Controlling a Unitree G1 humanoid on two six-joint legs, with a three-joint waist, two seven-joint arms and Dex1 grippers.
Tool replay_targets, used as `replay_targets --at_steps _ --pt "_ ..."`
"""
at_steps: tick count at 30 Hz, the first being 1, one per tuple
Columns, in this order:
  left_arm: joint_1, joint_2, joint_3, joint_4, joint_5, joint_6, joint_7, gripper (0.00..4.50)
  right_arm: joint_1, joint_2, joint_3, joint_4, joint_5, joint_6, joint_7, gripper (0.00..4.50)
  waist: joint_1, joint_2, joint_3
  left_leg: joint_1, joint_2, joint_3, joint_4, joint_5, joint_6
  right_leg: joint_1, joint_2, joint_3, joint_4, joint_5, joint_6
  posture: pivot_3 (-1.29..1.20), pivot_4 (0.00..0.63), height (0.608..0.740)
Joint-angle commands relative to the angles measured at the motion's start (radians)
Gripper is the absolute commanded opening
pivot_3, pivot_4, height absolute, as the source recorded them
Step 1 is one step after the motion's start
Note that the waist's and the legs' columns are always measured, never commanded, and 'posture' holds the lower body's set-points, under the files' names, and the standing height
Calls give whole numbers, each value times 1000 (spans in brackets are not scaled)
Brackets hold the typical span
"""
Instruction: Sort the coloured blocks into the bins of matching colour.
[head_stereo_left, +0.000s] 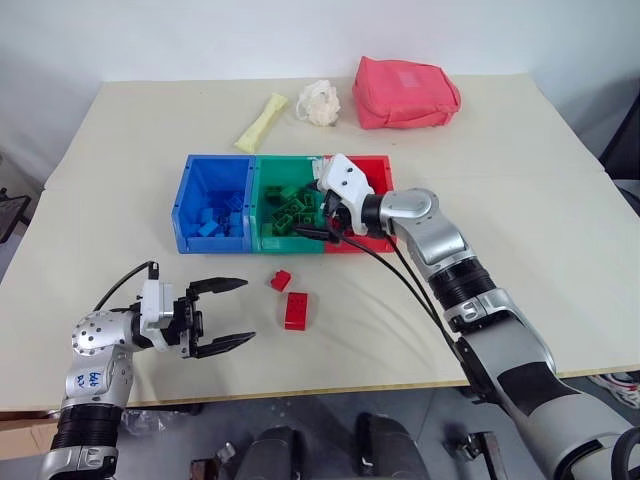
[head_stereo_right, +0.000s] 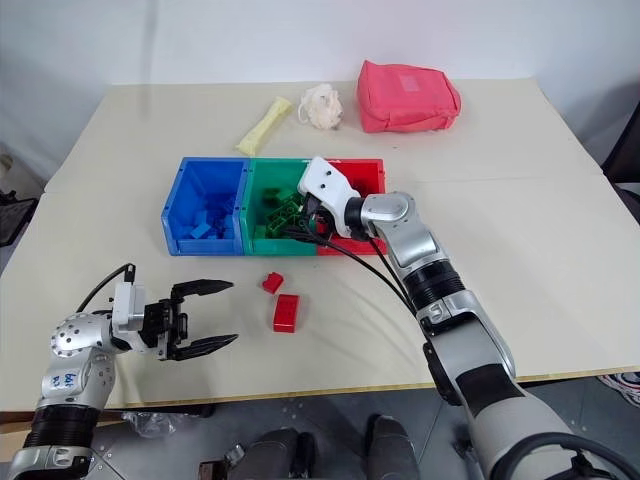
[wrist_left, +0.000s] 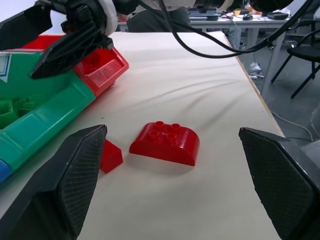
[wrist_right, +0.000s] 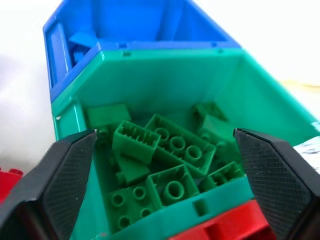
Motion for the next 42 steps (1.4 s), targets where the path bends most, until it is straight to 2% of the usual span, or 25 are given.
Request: replay_targets --at_steps 1,7,10,14,21,25,28,33,38,42 --pt "-9 3 21 -30 7 11 54 4500 45 -36 -42 -158 71 6 96 4457 2 0 0 0 0 0 0 0 0 0 0 0 0 0 0 0 150 740" --pt "40 11 37 -91 42 47 177 4500 183 -132 -75 -359 157 32 222 4457 7 0 0 0 0 0 0 0 0 0 0 0 0 0 0 0 150 740" --pt "130 18 31 -204 100 112 296 4500 303 -216 -92 -470 245 59 345 4457 8 0 0 0 0 -1 0 0 0 1 0 1 -1 0 0 0 150 740" --pt "231 11 28 -346 131 195 421 4500 397 -288 -113 -533 318 90 437 4457 9 0 0 0 0 0 0 -1 1 2 -1 2 -5 0 0 0 150 740" --pt "488 -40 57 -621 129 321 611 4500 509 -401 -143 -529 390 79 605 4457 11 0 0 0 3 0 0 -2 -1 6 -5 7 -12 0 0 0 150 740" --pt "642 -84 62 -778 123 389 704 4500 516 -418 -158 -465 401 26 680 4457 11 0 0 0 4 0 0 -2 -1 7 -5 6 -15 0 0 0 150 740" --pt "704 -107 36 -876 147 429 768 4500 498 -431 -161 -405 421 16 714 4457 22 0 0 0 4 1 0 -2 -1 7 -6 6 -16 0 0 0 150 740" --pt "715 -143 -37 -987 206 517 890 4500 488 -450 -174 -348 485 42 717 4457 41 0 1 0 2 1 0 -2 -1 7 -9 6 -17 0 0 0 150 740" --pt "675 -170 -163 -1076 250 630 991 4500 475 -465 -159 -335 453 32 716 4457 41 0 1 0 2 1 0 -2 -1 7 -9 6 -16 0 0 0 150 740" --pt "610 -183 -217 -1081 282 705 1048 4500 466 -462 -158 -338 446 41 711 4457 41 0 1 0 2 1 0 -1 -1 7 -8 6 -16 0 0 0 150 740"
